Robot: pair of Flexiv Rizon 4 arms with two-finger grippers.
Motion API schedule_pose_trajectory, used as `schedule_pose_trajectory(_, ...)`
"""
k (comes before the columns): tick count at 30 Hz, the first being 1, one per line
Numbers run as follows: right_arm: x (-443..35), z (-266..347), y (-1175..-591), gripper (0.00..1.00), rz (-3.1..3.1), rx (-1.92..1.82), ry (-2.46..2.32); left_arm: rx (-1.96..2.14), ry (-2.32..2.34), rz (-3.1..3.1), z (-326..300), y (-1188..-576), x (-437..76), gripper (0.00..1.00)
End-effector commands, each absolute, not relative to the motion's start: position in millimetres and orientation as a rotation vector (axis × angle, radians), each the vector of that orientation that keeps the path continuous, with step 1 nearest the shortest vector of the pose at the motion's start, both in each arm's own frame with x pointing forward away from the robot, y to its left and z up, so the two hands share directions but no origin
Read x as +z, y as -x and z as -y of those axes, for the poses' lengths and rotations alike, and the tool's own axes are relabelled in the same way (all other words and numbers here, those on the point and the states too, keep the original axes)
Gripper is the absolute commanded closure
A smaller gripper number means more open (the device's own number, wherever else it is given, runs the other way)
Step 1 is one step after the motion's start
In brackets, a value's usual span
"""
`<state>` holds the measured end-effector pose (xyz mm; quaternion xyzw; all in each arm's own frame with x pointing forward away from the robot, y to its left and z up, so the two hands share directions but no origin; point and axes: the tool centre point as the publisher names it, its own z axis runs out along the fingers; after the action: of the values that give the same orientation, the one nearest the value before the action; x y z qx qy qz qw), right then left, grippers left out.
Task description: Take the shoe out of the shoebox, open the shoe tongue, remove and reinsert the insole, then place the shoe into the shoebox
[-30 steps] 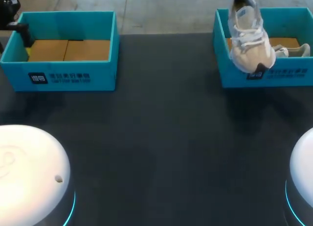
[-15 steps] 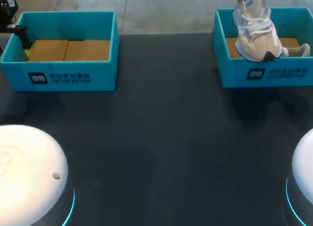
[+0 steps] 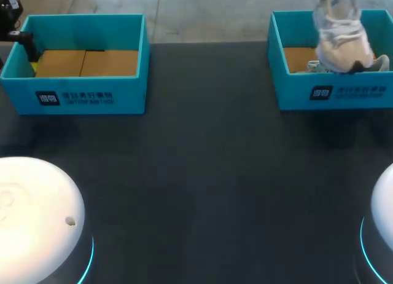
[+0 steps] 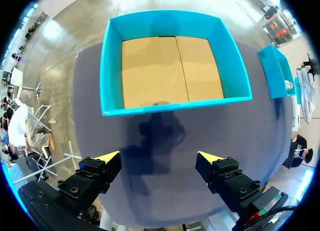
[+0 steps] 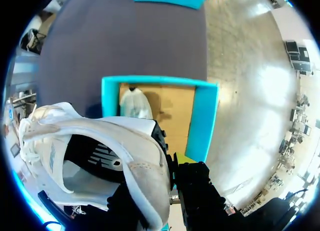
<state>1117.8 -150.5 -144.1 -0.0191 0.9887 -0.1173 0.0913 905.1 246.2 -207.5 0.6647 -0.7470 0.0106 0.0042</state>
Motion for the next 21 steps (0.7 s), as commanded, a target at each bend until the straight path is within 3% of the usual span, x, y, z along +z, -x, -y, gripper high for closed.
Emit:
schedule_pose_trajectory(1, -151, 173, -1141, 1.0, -2.959, -0.314, 0.081, 0.032, -2.084, 2.342, -246, -904, -207, 0.0)
schedule_pose_trajectory(21, -150, 196, -1205, 1.0, -2.932, -0.346, 0.092, 0.032, -2.084, 2.342, -246, -904, -207, 0.0)
